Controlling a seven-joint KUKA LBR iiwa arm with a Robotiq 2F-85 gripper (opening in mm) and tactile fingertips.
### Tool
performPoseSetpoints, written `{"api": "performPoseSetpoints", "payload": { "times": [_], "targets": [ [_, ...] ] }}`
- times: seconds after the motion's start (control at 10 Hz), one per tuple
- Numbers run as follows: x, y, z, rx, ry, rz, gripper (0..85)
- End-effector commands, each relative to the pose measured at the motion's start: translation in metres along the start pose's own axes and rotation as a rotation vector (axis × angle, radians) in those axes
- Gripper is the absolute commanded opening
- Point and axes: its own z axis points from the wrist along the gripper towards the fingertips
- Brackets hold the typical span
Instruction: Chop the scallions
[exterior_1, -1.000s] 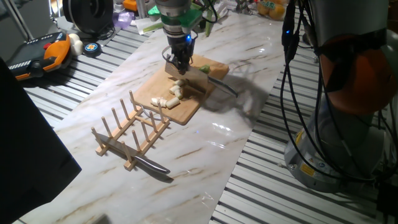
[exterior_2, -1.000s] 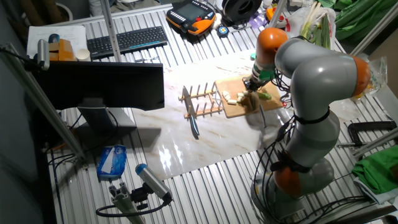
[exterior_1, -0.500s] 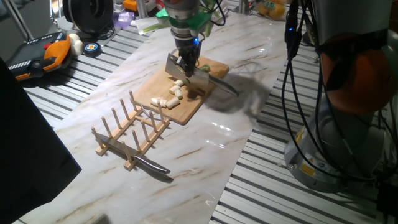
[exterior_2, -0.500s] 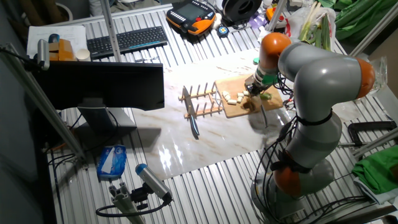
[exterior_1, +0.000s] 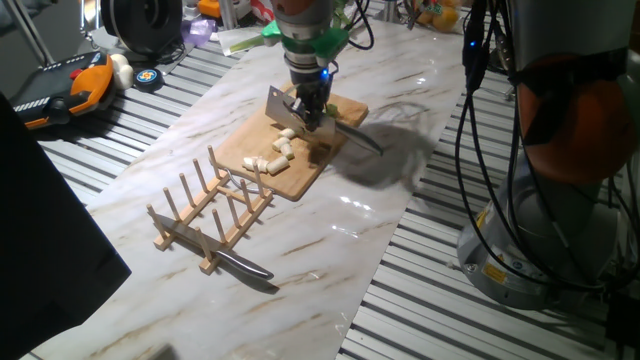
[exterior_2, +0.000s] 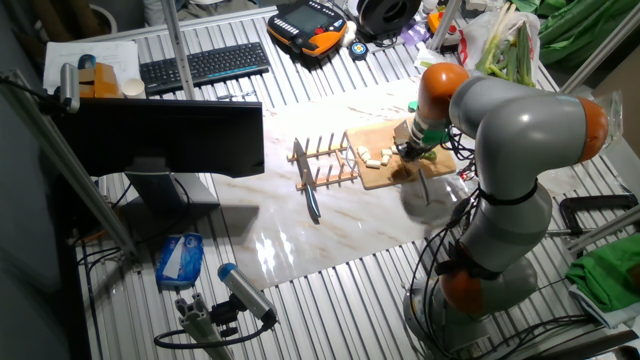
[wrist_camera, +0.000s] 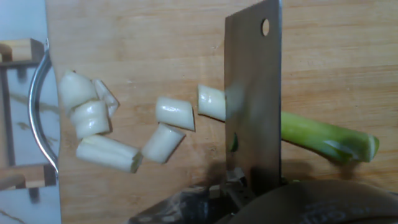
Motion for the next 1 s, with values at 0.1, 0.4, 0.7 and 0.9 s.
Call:
{"api": "performPoseSetpoints", "payload": {
  "times": [0.1,0.4,0.7,0.9],
  "targets": [
    [0.000,0.000,-0.001,-0.002,0.000,0.004,15.7],
    [-0.001,0.002,0.000,-0.002,0.006,0.002,0.7],
    [-0.003,0.004,-0.004,-0.002,0.005,0.002,0.7],
    [-0.008,0.006,-0.013,0.001,0.011,0.003,0.7]
  ]
}}
